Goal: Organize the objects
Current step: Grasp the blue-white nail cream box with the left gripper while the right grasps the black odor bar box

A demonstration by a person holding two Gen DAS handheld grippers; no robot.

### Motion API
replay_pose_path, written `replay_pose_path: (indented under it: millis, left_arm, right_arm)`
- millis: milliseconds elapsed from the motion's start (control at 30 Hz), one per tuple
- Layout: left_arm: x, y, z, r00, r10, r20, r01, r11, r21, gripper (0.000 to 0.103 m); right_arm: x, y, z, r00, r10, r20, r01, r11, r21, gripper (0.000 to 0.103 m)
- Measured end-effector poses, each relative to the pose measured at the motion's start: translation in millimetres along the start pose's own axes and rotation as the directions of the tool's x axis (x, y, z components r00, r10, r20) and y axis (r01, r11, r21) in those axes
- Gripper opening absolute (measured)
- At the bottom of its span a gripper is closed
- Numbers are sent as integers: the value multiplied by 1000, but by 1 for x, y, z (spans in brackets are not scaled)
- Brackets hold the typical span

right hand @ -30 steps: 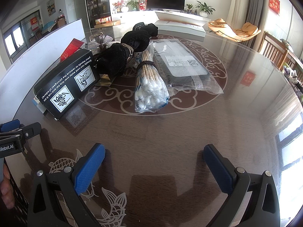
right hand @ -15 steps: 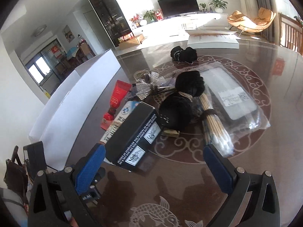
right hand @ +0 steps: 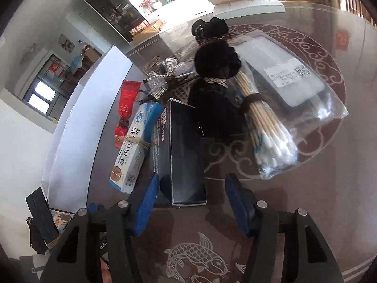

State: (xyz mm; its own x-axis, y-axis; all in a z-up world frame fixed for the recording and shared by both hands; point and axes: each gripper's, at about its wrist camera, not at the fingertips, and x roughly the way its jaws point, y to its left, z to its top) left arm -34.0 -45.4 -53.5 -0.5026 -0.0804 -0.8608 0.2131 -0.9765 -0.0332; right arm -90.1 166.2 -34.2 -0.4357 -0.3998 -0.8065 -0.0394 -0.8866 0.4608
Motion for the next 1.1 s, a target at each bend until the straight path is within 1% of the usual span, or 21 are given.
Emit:
replay_pose_path:
  millis: [67,100,133,167,200,233,300,333,433,500,533,633,700,767,833,867,900,967,1000,1033,1100]
  left_arm:
    - [0,-2,-1,1000,-1,-1,1,1000,10,103]
    - [0,-2,-1,1000,1,-1,-1,1000,12,103]
    - [0,-3,-1,1000,4,-1,-3,1000,13,103]
    - [0,-3,0,1000,4,-1,-4,1000,13,103]
    - [0,-2,0,1000,2,-1,-2,1000,11,103]
    - [0,-2,0,1000,-2,0,2,1000,7,103]
    - [-1,0,0,1000,-17,4,17,1000,-5,103]
    - [-2,2,0,1000,-25,5,25,1000,-11,103]
    - [-3,5,-1,999,-44,8,44,999,-23,103]
    - [-4,6,-2,998,-55,8,55,998,-28,103]
    - [-5,7,-2,998,-61,9,61,998,-32,103]
    - [-6,9,-2,997,-78,11,79,996,-46,103]
    - [-6,10,-2,996,-90,12,90,994,-54,103]
    - [-6,9,1,992,-126,12,126,991,-52,103]
    - [-1,0,10,988,-155,-7,155,988,-19,103]
    - [3,-7,16,988,-150,-21,150,989,13,103]
    - [9,-17,22,991,-128,-41,130,990,52,103]
    - [20,-37,35,995,-78,-64,86,988,126,103]
    - [25,-47,39,997,-48,-65,58,986,156,103]
    - [27,-54,41,998,-47,-51,55,983,173,102]
    - [25,-63,43,997,-65,-35,70,978,195,86]
  right_arm:
    - [-9,-13,-7,1000,-19,17,19,1000,25,63]
    - [-13,-13,-9,999,-28,29,27,1000,9,69]
    - [-16,-9,-10,999,-33,40,34,999,-21,72]
    - [-15,-1,-7,998,-39,43,42,997,-65,81]
    - [-12,9,-5,998,-44,41,49,992,-116,85]
    - [-8,20,-1,998,-43,40,49,985,-167,86]
    - [2,43,7,998,-36,44,47,961,-272,86]
    - [10,56,11,998,-48,42,59,943,-326,86]
    - [48,82,18,991,-136,-14,114,880,-461,85]
    - [65,89,18,980,-196,-22,159,851,-500,66]
    - [69,90,16,980,-198,-32,154,844,-515,61]
    - [61,83,1,982,-184,-30,142,842,-521,60]
    - [48,69,-14,983,-183,-24,146,848,-510,59]
    - [32,51,-31,980,-197,-10,166,854,-494,59]
    - [17,35,-49,974,-226,20,206,842,-498,59]
    - [12,30,-56,970,-242,36,226,831,-508,60]
    - [8,25,-61,966,-255,47,242,823,-514,60]
    - [1,16,-66,964,-258,58,252,824,-508,60]
    - [-1,12,-66,963,-263,64,259,826,-501,63]
    - [-1,9,-65,961,-269,66,266,829,-492,66]
    - [0,2,-63,957,-285,58,278,838,-469,87]
